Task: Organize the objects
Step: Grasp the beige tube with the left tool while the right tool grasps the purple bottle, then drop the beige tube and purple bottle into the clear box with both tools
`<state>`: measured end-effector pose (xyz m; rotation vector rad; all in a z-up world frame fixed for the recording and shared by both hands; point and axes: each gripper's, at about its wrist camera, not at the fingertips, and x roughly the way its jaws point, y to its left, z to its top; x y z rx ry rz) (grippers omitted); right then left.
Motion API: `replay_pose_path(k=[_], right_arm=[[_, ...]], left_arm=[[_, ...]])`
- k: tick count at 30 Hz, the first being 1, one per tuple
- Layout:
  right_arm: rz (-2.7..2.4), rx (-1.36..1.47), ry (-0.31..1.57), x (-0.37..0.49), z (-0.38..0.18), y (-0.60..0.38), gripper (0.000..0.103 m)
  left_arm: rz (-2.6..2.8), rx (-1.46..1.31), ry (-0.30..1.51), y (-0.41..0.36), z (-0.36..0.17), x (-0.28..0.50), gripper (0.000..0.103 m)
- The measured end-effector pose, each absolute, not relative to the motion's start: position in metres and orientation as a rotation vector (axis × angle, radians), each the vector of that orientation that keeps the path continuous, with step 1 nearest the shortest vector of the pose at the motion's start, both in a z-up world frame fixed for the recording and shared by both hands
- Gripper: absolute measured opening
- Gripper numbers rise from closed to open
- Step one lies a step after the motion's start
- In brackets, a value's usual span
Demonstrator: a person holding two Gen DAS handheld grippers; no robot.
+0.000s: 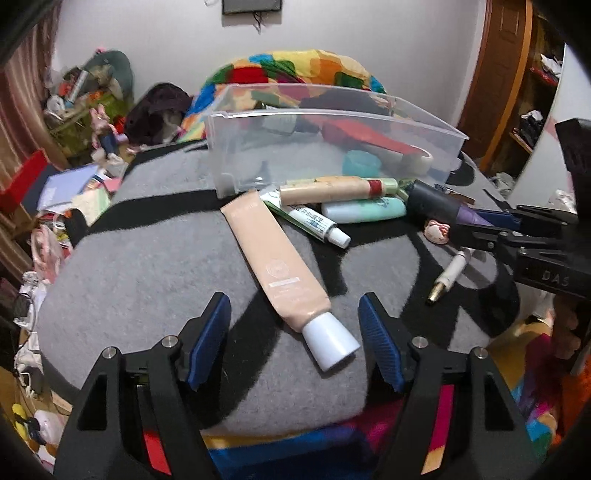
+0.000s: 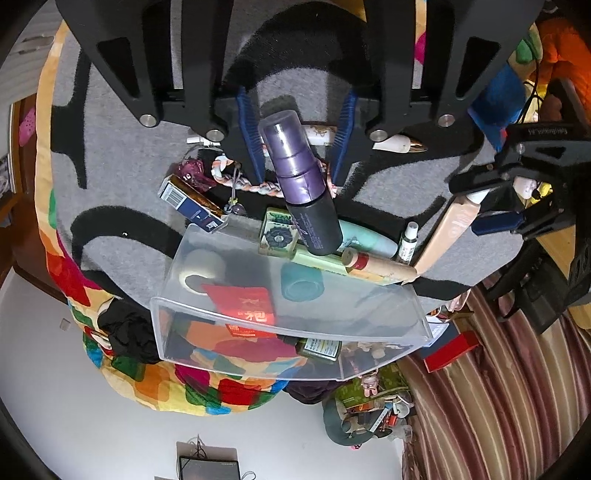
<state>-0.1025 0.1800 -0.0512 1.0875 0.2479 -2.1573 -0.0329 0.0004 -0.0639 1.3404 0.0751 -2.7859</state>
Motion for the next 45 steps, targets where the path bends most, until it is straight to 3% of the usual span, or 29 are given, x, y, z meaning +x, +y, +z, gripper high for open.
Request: replay_pose_path(k=[2, 4, 6, 11, 33, 45], right_arm=[[-2.153, 1.095, 0.232, -0.104, -0.052, 0.181, 0.027], [-2.150, 1.096, 0.214, -0.104, -0.053, 0.182, 0.025], [-2.138, 1.092, 0.198, -0.103, -0.052, 0.182, 0.021], [-2.154, 1.061, 0.186, -0.098, -0.044, 0.186, 0.021], [-2.200, 0.905, 0.089, -0.088, 0.005, 0.196, 0.021], [-2.268, 0.855, 0.031, -0.114, 0.031, 0.193, 0.021]], left_arm=[[-2.779, 1.312, 0.059, 0.003, -0.065, -0.033, 0.069], [-2.774, 1.290, 0.049, 0.003, -0.065, -0.035, 0.059], [-2.781, 1.269, 0.038, 0.004, -0.065, -0.035, 0.043], [-2.789, 1.238, 0.039, 0.000, -0.064, -0.029, 0.021], [-2.951, 1.040, 0.167, -0.016, -0.001, 0.005, 0.019], [-2.989, 0.991, 0.214, -0.025, 0.019, -0.030, 0.019]])
